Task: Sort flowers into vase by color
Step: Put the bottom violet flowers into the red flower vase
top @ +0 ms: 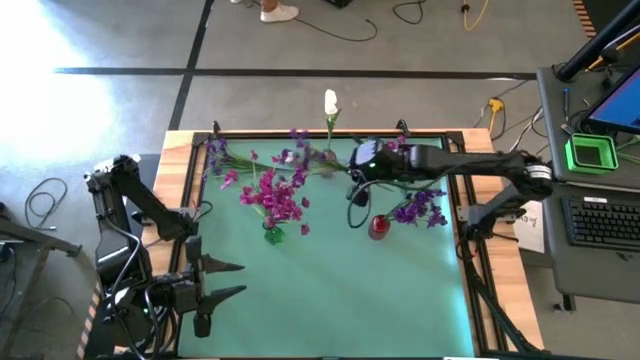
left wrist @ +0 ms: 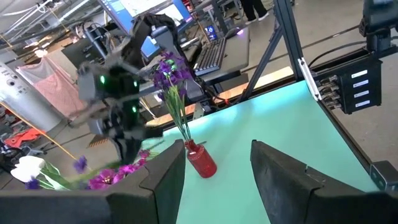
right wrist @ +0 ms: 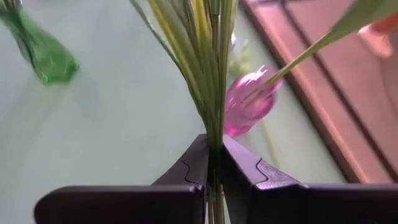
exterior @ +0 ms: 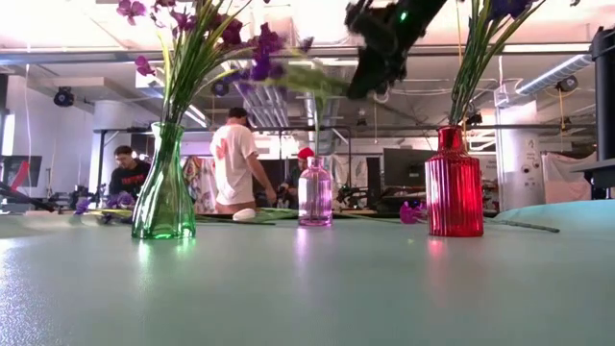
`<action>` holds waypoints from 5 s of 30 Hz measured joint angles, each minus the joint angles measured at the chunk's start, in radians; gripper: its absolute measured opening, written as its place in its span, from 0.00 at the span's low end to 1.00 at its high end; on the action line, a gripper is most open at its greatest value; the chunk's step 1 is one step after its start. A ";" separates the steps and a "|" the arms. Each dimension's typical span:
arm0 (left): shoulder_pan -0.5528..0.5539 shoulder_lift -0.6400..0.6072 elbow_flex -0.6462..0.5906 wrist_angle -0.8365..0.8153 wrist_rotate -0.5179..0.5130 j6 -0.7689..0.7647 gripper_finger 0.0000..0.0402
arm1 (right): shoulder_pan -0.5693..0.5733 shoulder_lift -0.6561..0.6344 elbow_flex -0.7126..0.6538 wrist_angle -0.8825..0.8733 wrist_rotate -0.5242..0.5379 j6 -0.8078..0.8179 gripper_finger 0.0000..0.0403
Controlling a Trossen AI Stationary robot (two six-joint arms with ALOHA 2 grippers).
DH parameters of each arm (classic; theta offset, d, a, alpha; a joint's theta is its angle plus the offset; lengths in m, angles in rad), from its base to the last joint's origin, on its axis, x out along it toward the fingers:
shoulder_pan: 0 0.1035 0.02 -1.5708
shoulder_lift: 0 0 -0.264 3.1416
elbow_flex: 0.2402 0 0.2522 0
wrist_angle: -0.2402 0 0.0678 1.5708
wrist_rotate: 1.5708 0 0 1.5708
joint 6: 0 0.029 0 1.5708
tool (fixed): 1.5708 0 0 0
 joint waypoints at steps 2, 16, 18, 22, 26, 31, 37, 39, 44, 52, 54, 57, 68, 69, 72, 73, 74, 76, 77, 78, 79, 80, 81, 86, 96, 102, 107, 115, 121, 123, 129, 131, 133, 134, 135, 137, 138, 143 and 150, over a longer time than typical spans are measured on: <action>0.000 0.000 0.000 0.000 0.000 0.002 0.42 | 0.000 -0.042 0.000 0.014 0.036 -0.013 0.06; 0.043 0.003 0.000 0.012 0.001 -0.023 0.42 | 0.000 -0.271 0.001 0.273 0.098 -0.184 0.06; 0.067 0.008 0.000 0.017 0.002 -0.023 0.42 | 0.000 -0.297 0.001 0.312 0.097 -0.197 0.06; 0.116 0.020 0.000 0.035 0.036 0.007 0.42 | 0.003 -0.348 0.001 0.370 0.092 -0.218 0.06; 0.170 0.033 -0.002 0.115 0.260 0.137 0.42 | 0.010 -0.391 0.002 0.434 -0.010 -0.162 0.06; 0.255 0.035 -0.033 0.357 0.499 0.418 0.42 | 0.038 -0.409 0.002 0.529 -0.094 -0.105 0.06; 0.388 0.012 -0.087 0.629 0.561 0.594 0.42 | 0.107 -0.404 0.001 0.703 -0.099 -0.139 0.06; 0.444 0.005 -0.104 0.680 0.665 0.611 0.42 | 0.124 -0.404 0.001 0.745 -0.099 -0.131 0.06; 0.587 0.003 -0.161 0.820 0.782 0.647 0.42 | 0.172 -0.399 0.001 0.769 -0.098 -0.130 0.06; 0.818 0.016 -0.197 1.005 0.904 0.668 0.51 | 0.253 -0.368 0.001 0.814 -0.194 -0.161 0.06; 0.872 0.024 -0.197 1.032 0.951 0.680 0.56 | 0.266 -0.358 0.001 0.818 -0.196 -0.189 0.06; 0.944 0.049 -0.181 1.057 1.032 0.679 0.63 | 0.274 -0.340 0.001 0.829 -0.198 -0.221 0.06; 1.023 0.134 -0.106 1.071 1.071 0.622 0.70 | 0.276 -0.255 0.000 0.918 -0.216 -0.208 0.06; 1.025 0.134 -0.105 1.071 1.076 0.623 0.70 | 0.277 -0.253 0.000 0.919 -0.222 -0.208 0.06; 1.024 0.155 -0.101 1.064 1.100 0.623 0.69 | 0.278 -0.247 0.000 0.930 -0.226 -0.202 0.06; 1.024 0.163 -0.101 1.057 1.104 0.623 0.68 | 0.278 -0.242 0.000 0.939 -0.226 -0.199 0.06; 1.022 0.172 -0.102 1.058 1.106 0.623 0.67 | 0.278 -0.240 0.000 0.950 -0.227 -0.195 0.06; 1.022 0.183 -0.102 1.061 1.109 0.624 0.63 | 0.278 -0.240 0.000 0.961 -0.229 -0.194 0.06; 1.023 0.192 -0.101 1.073 1.106 0.624 0.60 | 0.278 -0.240 0.000 0.969 -0.229 -0.193 0.06; 1.024 0.198 -0.101 1.075 1.106 0.624 0.57 | 0.278 -0.240 0.000 0.972 -0.229 -0.193 0.06; 1.024 0.204 -0.101 1.075 1.104 0.621 0.53 | 0.278 -0.242 0.000 0.971 -0.229 -0.193 0.06; 1.024 0.209 -0.101 1.075 1.102 0.619 0.49 | 0.278 -0.243 0.000 0.970 -0.229 -0.193 0.06; 1.024 0.214 -0.101 1.075 1.102 0.612 0.44 | 0.278 -0.246 0.000 0.961 -0.229 -0.188 0.06; 1.023 0.212 -0.101 1.087 1.102 0.587 0.12 | 0.278 -0.261 0.000 0.922 -0.229 -0.163 0.06; 1.024 0.208 -0.102 1.018 1.090 0.568 0.00 | 0.279 -0.269 0.000 0.829 -0.187 -0.163 0.17; 1.022 0.197 -0.103 0.958 1.040 0.551 0.00 | 0.278 -0.301 0.000 0.704 -0.133 -0.133 0.32; 1.022 0.195 -0.103 0.929 1.010 0.542 0.00 | 0.278 -0.307 0.001 0.608 -0.061 -0.089 0.43; 1.022 0.195 -0.103 0.873 0.972 0.529 0.00 | 0.278 -0.308 0.078 0.461 -0.026 -0.065 0.46; 1.022 0.195 -0.103 0.845 0.968 0.516 0.00 | 0.278 -0.303 0.118 0.388 -0.026 -0.049 0.31; 1.022 0.195 -0.103 0.842 0.967 0.513 0.00 | 0.278 -0.301 0.128 0.367 -0.026 -0.043 0.24; 1.022 0.195 -0.103 0.842 0.964 0.489 0.00 | 0.278 -0.298 0.166 0.284 -0.026 0.006 0.05; 1.022 0.195 -0.103 0.843 0.965 0.489 0.02 | 0.278 -0.298 0.176 0.266 -0.025 0.018 0.04; 1.017 0.195 -0.104 0.849 0.971 0.489 0.05 | 0.278 -0.298 0.188 0.244 -0.011 0.026 0.05; 1.015 0.195 -0.104 0.850 0.972 0.490 0.07 | 0.277 -0.298 0.195 0.231 -0.010 0.031 0.05; 1.013 0.195 -0.104 0.851 0.975 0.490 0.10 | 0.277 -0.298 0.200 0.221 -0.008 0.036 0.05; 1.010 0.195 -0.104 0.854 0.975 0.495 0.15 | 0.277 -0.298 0.210 0.202 -0.007 0.037 0.05; 1.008 0.195 -0.103 0.853 0.975 0.500 0.18 | 0.277 -0.298 0.215 0.190 -0.007 0.037 0.05; 0.996 0.195 -0.090 0.846 0.975 0.500 0.32 | 0.275 -0.298 0.249 0.137 0.016 0.048 0.05; 0.981 0.193 -0.019 0.725 0.975 0.500 0.43 | 0.251 -0.298 0.322 -0.082 0.175 0.085 0.05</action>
